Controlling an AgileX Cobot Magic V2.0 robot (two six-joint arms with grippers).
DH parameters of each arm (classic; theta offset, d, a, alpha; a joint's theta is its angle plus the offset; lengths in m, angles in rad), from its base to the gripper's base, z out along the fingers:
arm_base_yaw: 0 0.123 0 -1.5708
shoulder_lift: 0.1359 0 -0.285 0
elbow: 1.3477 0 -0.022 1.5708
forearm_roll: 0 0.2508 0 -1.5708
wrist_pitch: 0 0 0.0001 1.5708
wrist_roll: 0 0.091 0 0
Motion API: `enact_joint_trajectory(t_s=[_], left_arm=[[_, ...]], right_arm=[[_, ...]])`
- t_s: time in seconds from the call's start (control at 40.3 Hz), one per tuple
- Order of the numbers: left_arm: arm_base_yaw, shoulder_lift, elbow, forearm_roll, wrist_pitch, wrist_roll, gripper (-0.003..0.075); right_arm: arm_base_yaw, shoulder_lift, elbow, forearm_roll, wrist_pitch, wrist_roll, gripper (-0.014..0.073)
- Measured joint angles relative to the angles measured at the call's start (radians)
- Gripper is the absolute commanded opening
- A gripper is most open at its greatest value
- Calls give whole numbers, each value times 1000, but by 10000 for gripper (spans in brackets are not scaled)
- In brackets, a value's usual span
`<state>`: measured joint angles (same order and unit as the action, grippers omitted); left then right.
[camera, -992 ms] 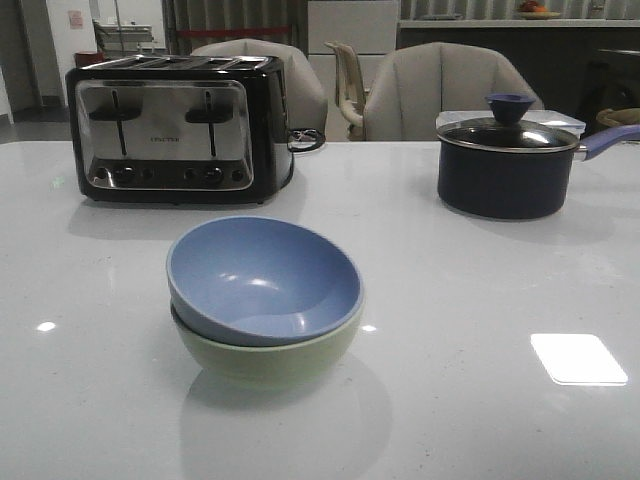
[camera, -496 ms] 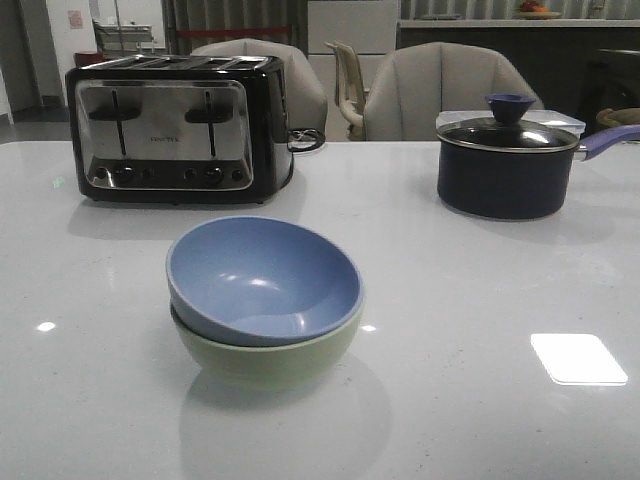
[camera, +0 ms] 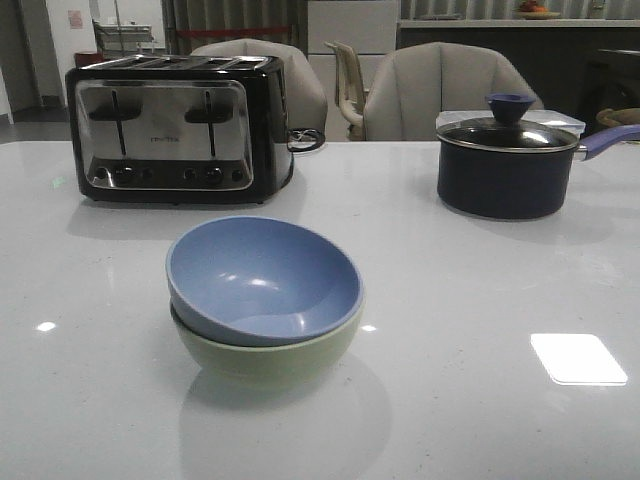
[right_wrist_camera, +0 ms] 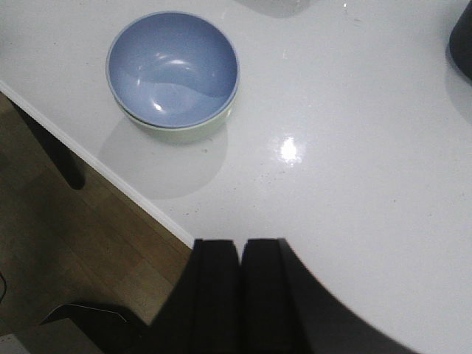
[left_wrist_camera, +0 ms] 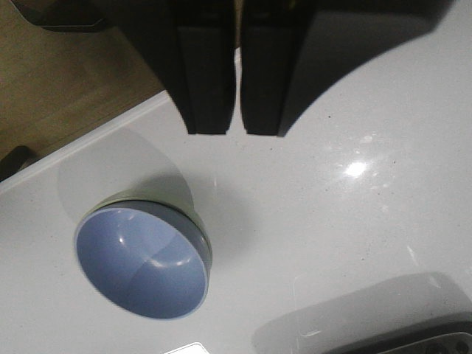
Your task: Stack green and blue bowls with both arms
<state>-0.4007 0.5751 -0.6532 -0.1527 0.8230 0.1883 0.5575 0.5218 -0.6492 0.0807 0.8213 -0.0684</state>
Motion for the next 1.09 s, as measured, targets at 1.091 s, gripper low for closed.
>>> enact_joint_trajectory(t_s=[1.091], left_arm=[[186,-265,155,-11,-71,0,101]], right_arm=[[0,0,0,0,2,0,35]])
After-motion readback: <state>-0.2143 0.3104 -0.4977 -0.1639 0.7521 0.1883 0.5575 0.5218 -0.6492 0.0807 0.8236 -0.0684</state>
